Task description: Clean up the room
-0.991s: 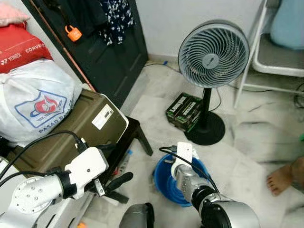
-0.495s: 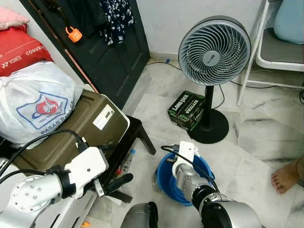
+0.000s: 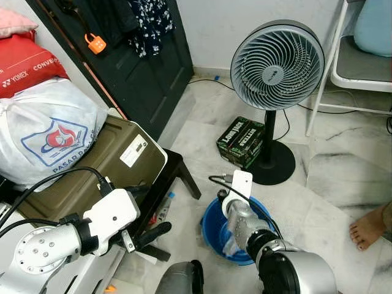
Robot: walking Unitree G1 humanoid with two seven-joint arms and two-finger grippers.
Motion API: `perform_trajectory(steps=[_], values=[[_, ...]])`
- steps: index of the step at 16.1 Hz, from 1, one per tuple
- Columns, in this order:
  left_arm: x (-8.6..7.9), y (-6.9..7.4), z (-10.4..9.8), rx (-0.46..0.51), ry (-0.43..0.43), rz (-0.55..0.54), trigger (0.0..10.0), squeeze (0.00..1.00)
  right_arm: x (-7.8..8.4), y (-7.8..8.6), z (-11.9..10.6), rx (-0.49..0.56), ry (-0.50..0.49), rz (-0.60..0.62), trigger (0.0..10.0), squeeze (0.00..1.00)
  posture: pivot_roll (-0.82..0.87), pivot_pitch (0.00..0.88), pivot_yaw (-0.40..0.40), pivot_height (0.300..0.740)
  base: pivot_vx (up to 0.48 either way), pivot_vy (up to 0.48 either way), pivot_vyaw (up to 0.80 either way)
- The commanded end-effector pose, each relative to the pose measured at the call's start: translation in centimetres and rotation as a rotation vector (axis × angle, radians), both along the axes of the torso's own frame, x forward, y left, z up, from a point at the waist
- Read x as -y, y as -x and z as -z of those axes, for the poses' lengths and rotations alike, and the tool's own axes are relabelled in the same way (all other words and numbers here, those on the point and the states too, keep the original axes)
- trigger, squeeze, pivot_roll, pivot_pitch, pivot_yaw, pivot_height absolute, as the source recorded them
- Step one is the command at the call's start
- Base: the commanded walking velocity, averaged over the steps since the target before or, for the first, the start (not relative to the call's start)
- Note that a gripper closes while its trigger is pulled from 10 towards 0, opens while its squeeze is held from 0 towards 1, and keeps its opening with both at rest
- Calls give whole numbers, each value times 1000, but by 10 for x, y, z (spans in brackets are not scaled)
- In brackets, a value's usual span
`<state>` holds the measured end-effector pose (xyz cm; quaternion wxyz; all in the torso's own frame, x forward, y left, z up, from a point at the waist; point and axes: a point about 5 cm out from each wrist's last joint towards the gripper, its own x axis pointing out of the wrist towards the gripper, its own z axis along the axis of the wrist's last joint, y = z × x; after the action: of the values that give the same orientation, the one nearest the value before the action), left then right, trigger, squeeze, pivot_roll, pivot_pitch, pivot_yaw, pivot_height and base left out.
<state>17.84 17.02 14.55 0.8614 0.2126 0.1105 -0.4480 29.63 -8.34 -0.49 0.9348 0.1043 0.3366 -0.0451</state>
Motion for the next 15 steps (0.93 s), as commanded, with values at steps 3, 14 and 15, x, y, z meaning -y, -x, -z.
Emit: perform_trajectory(steps=[3, 14, 15], values=[[5, -7, 7, 17, 7, -11, 10000, 0, -26, -10, -17, 90, -81, -101, 10000, 1000, 282, 109, 215, 740, 0, 0, 0], [68, -64, 32, 195, 208, -184, 10000, 0, 52, 65, -39, 235, -51, -562, 10000, 1000, -28, 0, 62, 740, 0, 0, 0], [68, -65, 34, 199, 209, -190, 10000, 0, 49, 74, -43, 225, -98, -601, 10000, 1000, -35, 0, 57, 740, 0, 0, 0]])
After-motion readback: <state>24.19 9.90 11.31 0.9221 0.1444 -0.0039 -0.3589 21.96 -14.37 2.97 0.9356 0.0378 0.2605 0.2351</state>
